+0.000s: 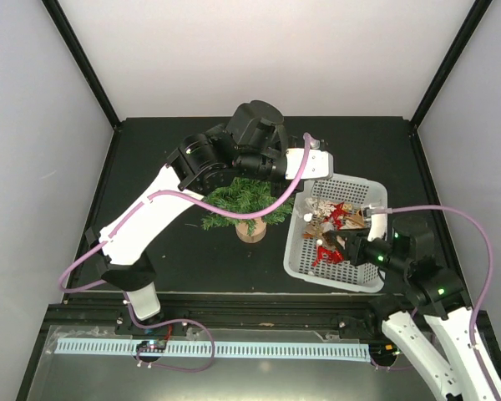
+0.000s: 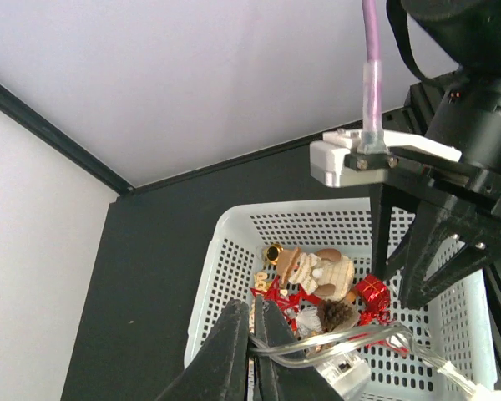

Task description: Decorate the small christmas tree

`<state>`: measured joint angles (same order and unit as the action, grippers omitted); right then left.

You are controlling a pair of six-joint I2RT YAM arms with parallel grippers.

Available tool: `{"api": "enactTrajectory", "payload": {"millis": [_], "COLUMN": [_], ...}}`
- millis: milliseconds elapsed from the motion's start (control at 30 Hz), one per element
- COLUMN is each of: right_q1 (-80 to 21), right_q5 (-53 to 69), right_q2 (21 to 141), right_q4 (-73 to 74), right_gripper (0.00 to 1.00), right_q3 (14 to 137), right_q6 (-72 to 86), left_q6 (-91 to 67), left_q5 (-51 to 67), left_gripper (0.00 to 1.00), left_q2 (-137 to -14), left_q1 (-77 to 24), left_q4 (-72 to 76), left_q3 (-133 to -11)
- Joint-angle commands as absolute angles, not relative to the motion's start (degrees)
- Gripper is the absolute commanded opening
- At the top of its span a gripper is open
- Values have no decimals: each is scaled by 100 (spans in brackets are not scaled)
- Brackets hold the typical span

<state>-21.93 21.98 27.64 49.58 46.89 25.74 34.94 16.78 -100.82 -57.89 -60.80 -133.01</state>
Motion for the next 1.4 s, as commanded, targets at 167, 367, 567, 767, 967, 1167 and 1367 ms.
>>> {"api": "enactTrajectory", "payload": {"millis": [167,367,567,767,967,1167,1367], "right_q1": [-2232,-2228,-2234,-2235,-2273,-2349,-2511], "right_q5": [2768,2870,2956,3206,3243,3243,3195], "right_q2": [2351,2375,2484,2620,2705,2743,2873], "right_q4": [4310,4004,3808,3539,3436,3269,3128], "right_gripper": [44,45,46,46,44,29,13], "right_q3": [3520,3138,2979,2784,2730,2593,2510], "right_q6": [2757,2949,2989,3049,2992,3062,3122], "left_q6": [3467,3467,3452,3454,3474,3485,3489], "left_q5": [1531,1503,1509,1512,1470,1441,1419], "left_gripper": [1,2,2,2,1,2,2], "left_q2": [-9984,-9976,-9984,-9993,-10011,-9994,-9967], "left_q1": [-5836,-5836,-5836,-5836,-5836,-5836,-5836], "left_q4": [-6029,-6020,-6036,-6038,-6021,-6007,-6020], "left_q3": [-13554,-13554,-13559,-13550,-13554,-13562,-13562]}}
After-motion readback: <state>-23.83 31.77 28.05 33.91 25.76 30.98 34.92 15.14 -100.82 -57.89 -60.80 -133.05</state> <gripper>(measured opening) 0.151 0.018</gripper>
